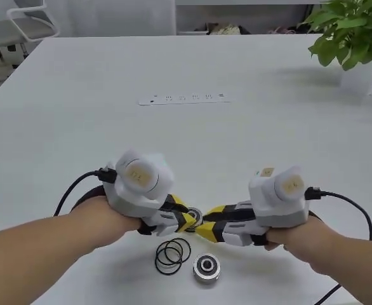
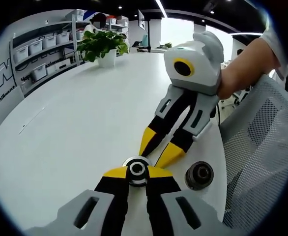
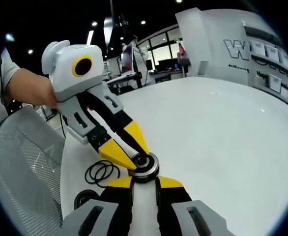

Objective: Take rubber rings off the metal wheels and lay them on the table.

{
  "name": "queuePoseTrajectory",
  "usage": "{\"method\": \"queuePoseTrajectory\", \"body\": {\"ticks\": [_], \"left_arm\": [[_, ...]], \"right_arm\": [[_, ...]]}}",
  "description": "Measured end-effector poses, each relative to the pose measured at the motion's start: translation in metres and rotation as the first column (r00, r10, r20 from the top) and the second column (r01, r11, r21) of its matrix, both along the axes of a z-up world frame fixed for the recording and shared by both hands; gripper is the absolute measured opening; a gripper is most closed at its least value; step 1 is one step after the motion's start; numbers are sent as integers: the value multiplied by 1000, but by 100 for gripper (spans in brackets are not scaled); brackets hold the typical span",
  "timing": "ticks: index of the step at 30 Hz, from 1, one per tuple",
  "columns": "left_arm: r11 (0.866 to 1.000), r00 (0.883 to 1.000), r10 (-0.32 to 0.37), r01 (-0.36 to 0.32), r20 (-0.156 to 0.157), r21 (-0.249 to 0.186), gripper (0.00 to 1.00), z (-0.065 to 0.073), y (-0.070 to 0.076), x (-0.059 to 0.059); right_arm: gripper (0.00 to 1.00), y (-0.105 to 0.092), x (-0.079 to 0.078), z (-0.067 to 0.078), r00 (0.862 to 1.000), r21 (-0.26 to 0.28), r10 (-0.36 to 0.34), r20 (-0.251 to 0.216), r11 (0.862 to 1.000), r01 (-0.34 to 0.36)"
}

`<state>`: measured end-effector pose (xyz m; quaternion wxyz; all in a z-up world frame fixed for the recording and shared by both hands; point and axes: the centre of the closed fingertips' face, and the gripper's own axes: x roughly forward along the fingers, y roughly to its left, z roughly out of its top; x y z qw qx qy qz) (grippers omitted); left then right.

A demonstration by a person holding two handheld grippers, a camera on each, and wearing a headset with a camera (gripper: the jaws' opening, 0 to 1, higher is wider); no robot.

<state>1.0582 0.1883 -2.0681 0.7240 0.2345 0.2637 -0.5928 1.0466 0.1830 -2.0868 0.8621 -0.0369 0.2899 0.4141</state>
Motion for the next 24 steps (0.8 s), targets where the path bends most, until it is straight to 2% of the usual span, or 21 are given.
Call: {"method": "queuePoseTrajectory", "body": {"ticks": [4, 7, 9, 11, 13, 16, 18, 22, 24], "left_arm": [[1000, 1000, 7, -7, 2, -1, 8, 0, 0, 0], [1000, 1000, 9, -9, 7, -1, 8, 0, 0, -1], [1000, 1000, 12, -12, 10, 2, 8, 0, 0, -1], [1000, 1000, 14, -14, 17, 5, 8, 0, -1, -1], [1000, 1000, 17, -17, 19, 4, 8, 1, -1, -1], [1000, 1000, 17, -17, 18, 4, 8, 1, -1, 0], [1000, 1000, 18, -18, 18, 5, 8, 0, -1, 0], [1000, 1000, 20, -21, 23, 5, 8, 0, -2, 0], [1000, 999, 22, -22, 27, 6, 7, 0, -2, 0]], "right_arm": [[1, -3, 1, -4, 999, 19, -33, -27, 999, 34], [0, -2, 1, -3, 999, 16, -39, -34, 999, 40], [0, -4, 2, -2, 994, 53, -83, -74, 995, 88], [0, -5, 3, 0, 992, 81, -103, -79, 991, 109], [0, -6, 2, 0, 990, 84, -114, -88, 989, 121], [0, -11, 5, 3, 984, 111, -149, -98, 981, 160], [0, -12, 8, 10, 977, 160, -180, -110, 967, 196], [0, -11, 8, 12, 975, 174, -188, -119, 963, 207], [0, -11, 8, 14, 971, 197, -197, -135, 955, 221]]}}
